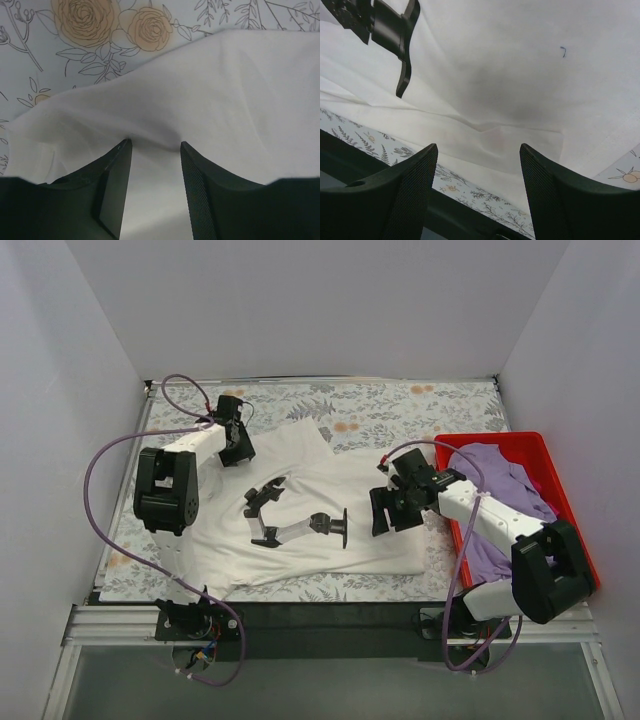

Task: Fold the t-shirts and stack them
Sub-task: Flatten the tshirt out

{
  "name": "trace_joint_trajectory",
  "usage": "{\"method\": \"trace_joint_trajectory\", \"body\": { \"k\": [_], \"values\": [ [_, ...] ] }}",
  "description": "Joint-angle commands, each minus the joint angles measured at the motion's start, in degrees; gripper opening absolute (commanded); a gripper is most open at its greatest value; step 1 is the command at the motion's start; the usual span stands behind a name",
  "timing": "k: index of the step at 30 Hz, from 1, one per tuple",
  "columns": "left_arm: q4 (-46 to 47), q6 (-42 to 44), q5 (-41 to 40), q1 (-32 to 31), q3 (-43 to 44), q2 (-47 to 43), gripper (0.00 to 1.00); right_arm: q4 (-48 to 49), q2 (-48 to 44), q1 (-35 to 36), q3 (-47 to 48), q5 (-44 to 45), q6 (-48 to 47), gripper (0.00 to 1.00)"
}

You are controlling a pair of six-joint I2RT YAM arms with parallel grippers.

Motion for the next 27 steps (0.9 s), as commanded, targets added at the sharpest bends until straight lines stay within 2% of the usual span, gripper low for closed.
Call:
{"method": "trace_joint_trajectory", "body": {
  "k": [1,8,16,21,27],
  "values": [
    [-1.22,-5.16,-4.73,0.77,-2.16,-1.49,0.41,1.8,-0.26,-0.14,-2.71,-2.07,-0.63,0.62],
    [-3.33,-12.37,-4.04,5.34,-13.75,-4.65,0.39,2.6,1.85,-0.14,-5.7,-1.81,-0.55,0.63],
    [-3.86,-15.1,-2.19,14.13,-25.63,-16.49,0.4,1.72,3.0,-0.14,-9.31,-2.42,0.42,0.63],
    [-5.09,-12.82,-2.98,16.24,-27.14,-22.84,0.41,-1.35,2.47,-0.14,-9.31,-3.65,-0.28,0.63],
    [-2.2,-6.6,0.79,15.81,-21.26,-24.08,0.53,-4.25,1.86,-0.14,-1.5,0.38,-2.3,0.64]
  ]
}}
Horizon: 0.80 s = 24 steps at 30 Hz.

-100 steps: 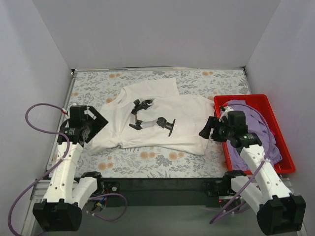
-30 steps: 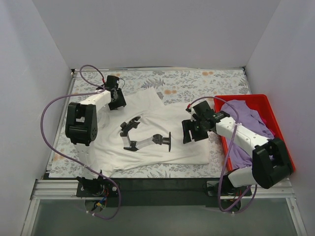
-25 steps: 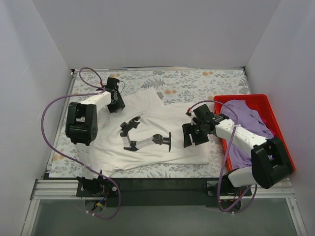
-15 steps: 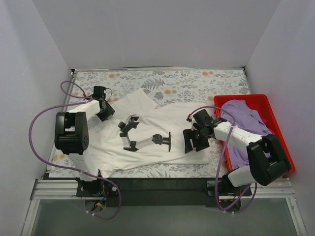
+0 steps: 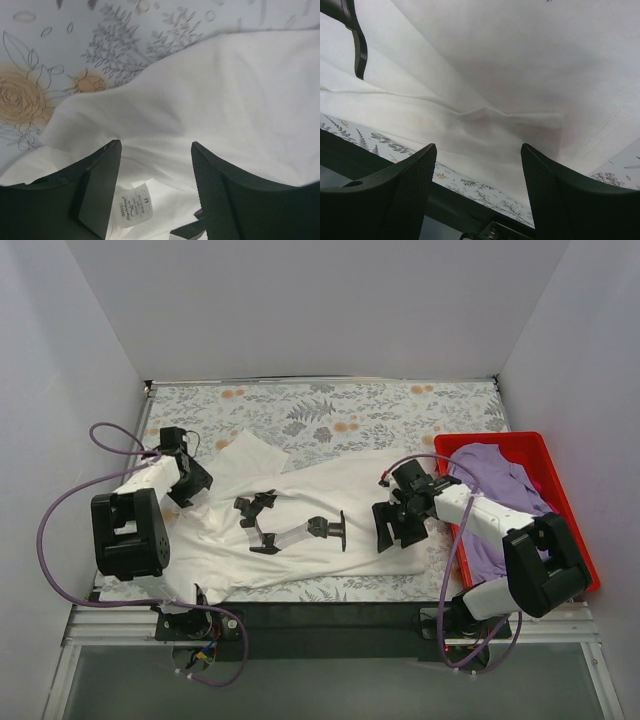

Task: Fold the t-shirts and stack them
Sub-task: Flatten the tshirt out

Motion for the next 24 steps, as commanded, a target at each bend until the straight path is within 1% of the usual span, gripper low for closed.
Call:
{"method": "trace_joint_trajectory", "body": {
  "k": [1,3,5,6,11,12,15,17,18,20,24],
  "values": [
    [1.98,6.09,2.28,-0.87,7.33,-2.05,0.55,-4.19,0.09,0.23,7.77,3.06,-1.91,0.64],
    [3.48,10.39,0.54,-3.59,10.68,0.4,0.6,-4.19,1.05,-0.03,10.68,4.46,-2.53,0.64],
    [4.01,12.08,-2.61,-5.78,15.06,2.87,0.62,-4.19,1.93,-0.38,14.47,4.91,-2.97,0.63],
    [4.27,12.69,-2.63,-6.06,16.14,4.1,0.62,-4.1,2.37,-0.56,15.44,5.34,-3.23,0.63],
    [7.16,19.11,0.61,-6.14,22.73,12.62,0.63,-3.84,5.18,-1.96,19.56,6.14,-4.64,0.62],
    [7.43,19.9,2.36,-6.23,25.0,13.68,0.63,-3.75,6.14,-2.22,20.01,6.4,-4.72,0.62],
    [7.87,21.05,4.13,-6.41,28.61,17.29,0.64,-2.44,7.81,-3.37,21.94,6.75,-4.99,0.62],
    [8.84,21.4,4.92,-6.5,29.42,19.39,0.64,-1.56,8.78,-4.16,22.74,6.58,-4.9,0.62],
    [9.02,21.75,5.36,-8.5,30.2,20.27,0.64,-0.51,9.74,-4.42,23.7,6.49,-4.81,0.62],
    [8.93,22.19,5.54,-9.39,31.09,22.72,0.64,0.03,10.98,-5.12,25.19,6.58,-4.73,0.62],
    [8.58,22.37,4.93,-10.19,32.23,25.2,0.64,0.29,14.75,-6.18,29.24,7.63,-4.64,0.62]
  ]
}}
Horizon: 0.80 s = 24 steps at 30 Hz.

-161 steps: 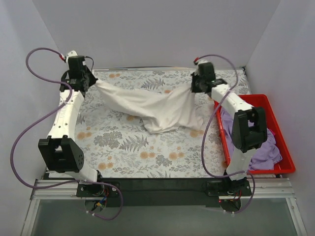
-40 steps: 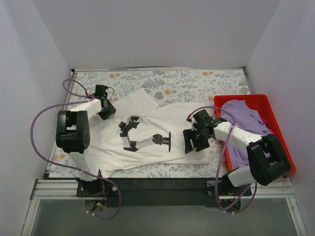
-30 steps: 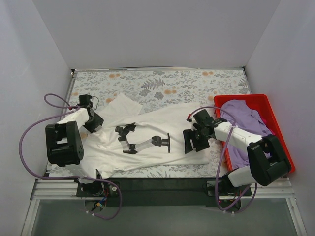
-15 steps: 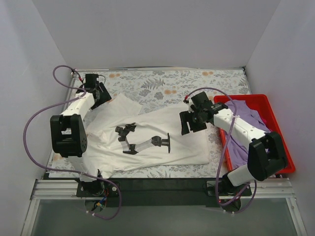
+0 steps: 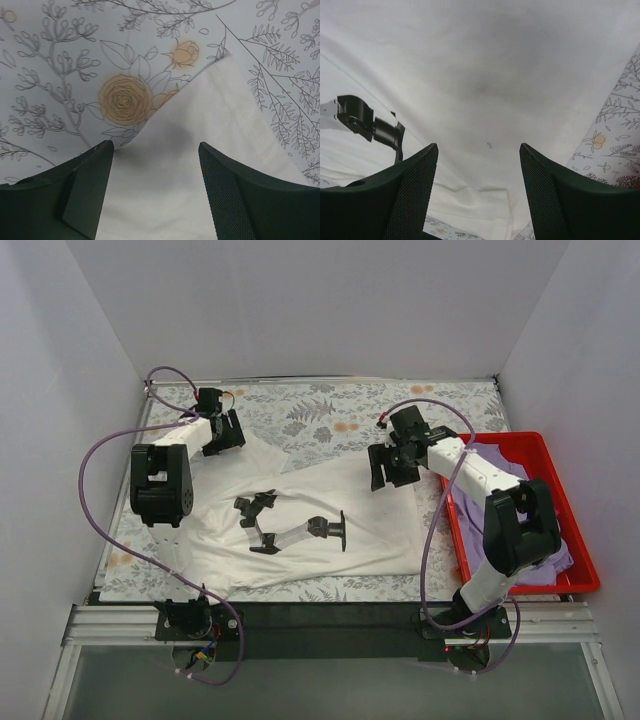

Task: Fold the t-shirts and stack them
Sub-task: Flatten the tshirt out

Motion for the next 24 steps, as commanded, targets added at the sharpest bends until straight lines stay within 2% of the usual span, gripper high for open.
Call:
{"method": "trace_joint_trajectory", "body": {
  "k": [1,8,11,12,15,16,24],
  "values": [
    [0.47,1.73,0.47,-1.05,2.37,0.37,0.64,2.39,2.02,-1.07,5.06,1.18,-0.73,0.62],
    [0.12,1.56,-2.34,-1.58,1.41,2.39,0.57,3.88,6.5,-3.18,9.37,3.11,-0.29,0.62],
    [0.29,1.21,-3.22,-1.67,0.45,2.57,0.42,5.29,9.22,-4.32,11.57,5.49,-0.2,0.62],
    [0.38,1.38,-3.4,-1.67,0.09,2.57,0.3,5.64,10.89,-4.67,12.45,6.27,-0.02,0.62],
    [0.56,1.82,-4.45,-1.67,-0.09,2.22,0.12,6.17,14.05,-6.25,15.26,9.17,0.06,0.62],
    [0.56,1.82,-5.76,-1.67,0.0,2.13,0.0,6.52,14.85,-7.3,15.97,9.27,-0.02,0.62],
    [0.47,-1.07,-12.19,-0.09,2.37,0.38,0.0,7.84,21.79,-10.56,22.03,8.66,-0.64,0.59]
  ]
}}
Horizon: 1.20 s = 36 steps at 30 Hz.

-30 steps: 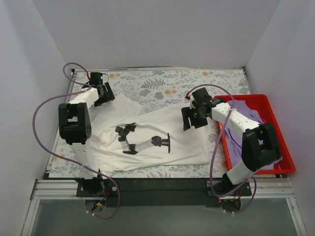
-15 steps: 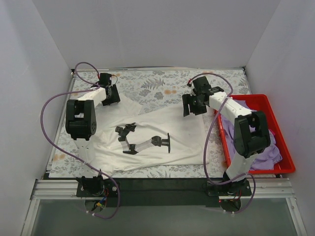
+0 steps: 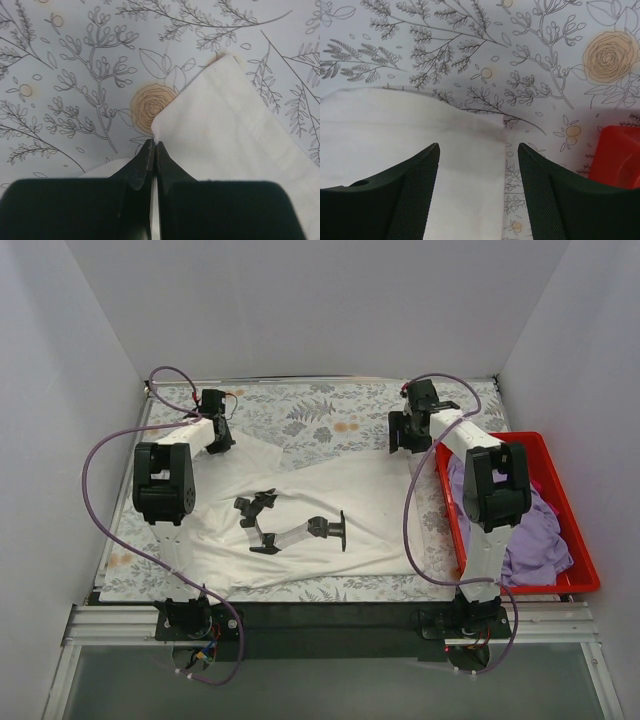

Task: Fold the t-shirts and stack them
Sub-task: Flatten the tshirt out

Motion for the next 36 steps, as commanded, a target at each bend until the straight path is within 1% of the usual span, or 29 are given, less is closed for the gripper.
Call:
{"method": "trace_joint_trajectory", "body": {
  "k": [1,7,8,10,12,15,18,20,22,27,30,31,36],
  "values": [
    [-0.03,-1.71,-4.8,1.62,2.37,-1.77,0.0,1.74,2.26,-0.88,3.59,0.22,-0.64,0.59],
    [-2.49,-4.43,-7.09,3.2,5.63,-0.98,0.0,2.27,5.34,-1.32,3.95,-1.36,-0.55,0.49],
    [-2.58,-4.87,-7.35,5.81,6.33,-1.06,0.0,2.27,5.51,-1.41,3.95,-1.36,-0.38,0.47],
    [-2.93,-5.58,-7.44,6.97,7.12,-1.15,0.0,2.36,5.95,-1.67,3.68,-1.45,-0.2,0.43],
    [-3.37,-6.54,-6.57,8.64,8.61,-1.15,0.0,2.62,6.13,-1.84,3.51,-1.36,-0.02,0.42],
    [-3.46,-6.46,-4.9,9.7,10.37,-0.89,0.0,2.71,6.39,-2.64,3.59,-1.36,0.33,0.43],
    [-3.29,-6.28,-2.88,9.71,10.73,-0.71,0.0,2.62,6.31,-3.78,4.12,-1.36,0.5,0.46],
    [-2.67,-6.19,-0.5,9.71,10.38,-0.54,0.0,2.71,6.22,-3.87,5.08,-3.64,-0.54,0.47],
    [-2.41,-6.02,0.73,9.71,9.77,-0.19,0.0,3.93,6.31,-3.78,6.58,-7.94,-1.77,0.49],
    [-2.14,-6.02,0.56,9.71,8.62,0.08,0.0,9.21,6.83,-3.25,7.9,-16.19,-4.5,0.52],
    [-1.88,-6.02,0.73,9.71,8.09,0.17,0.0,10.35,9.72,-2.82,11.58,-20.07,-4.86,0.52],
    [-1.88,-6.11,0.82,9.71,8.01,0.17,0.0,10.36,10.69,-2.81,13.68,-20.69,-4.86,0.52],
    [-1.88,-6.02,1.0,9.71,7.04,0.08,0.0,11.5,15.79,-2.81,18.27,-22.46,-3.98,0.52]
  ]
}}
